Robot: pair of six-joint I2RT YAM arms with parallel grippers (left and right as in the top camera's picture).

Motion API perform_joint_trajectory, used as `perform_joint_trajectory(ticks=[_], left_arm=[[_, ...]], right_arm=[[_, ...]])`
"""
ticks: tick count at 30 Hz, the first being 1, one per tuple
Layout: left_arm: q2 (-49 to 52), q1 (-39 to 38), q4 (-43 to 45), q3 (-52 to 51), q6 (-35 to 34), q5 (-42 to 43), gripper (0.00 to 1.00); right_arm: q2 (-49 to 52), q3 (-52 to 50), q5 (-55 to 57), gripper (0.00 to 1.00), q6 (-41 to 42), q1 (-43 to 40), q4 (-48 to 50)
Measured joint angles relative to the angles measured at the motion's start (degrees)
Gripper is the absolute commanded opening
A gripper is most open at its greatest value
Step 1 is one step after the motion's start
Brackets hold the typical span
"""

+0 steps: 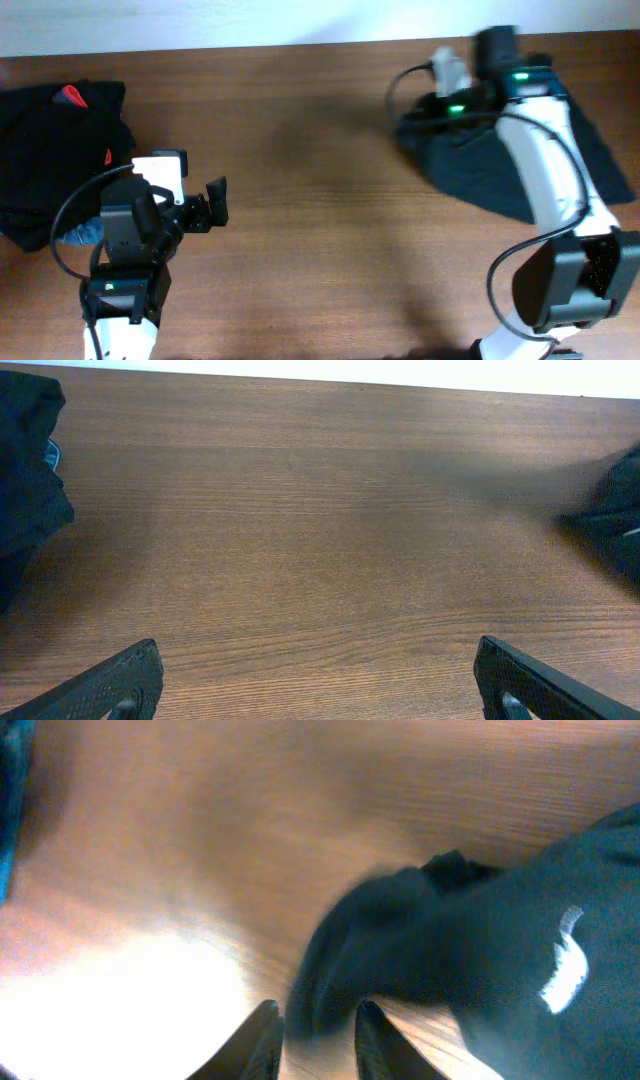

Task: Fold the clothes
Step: 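Drag the black t-shirt with the right gripper toward the table center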

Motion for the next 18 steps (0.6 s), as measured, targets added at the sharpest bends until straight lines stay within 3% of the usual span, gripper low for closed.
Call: perform_joint_trajectory(ticks=[4,8,18], left_arm=[[0.0,0.0,0.0,0.0,0.0,0.0,0.99],[0.0,0.0,0.2,0.0,0.0,0.0,0.99],[1.0,0.0,1.8,0.0,0.0,0.1,0.99]], right_arm=[[0.0,0.0,7.8,0.33,-0.3,5.9,0.0],[0.0,0.0,14.5,0.37,0.5,5.7,0.0],[0.0,0.0,22.3,0.42,4.2,-10.7,-2.1]])
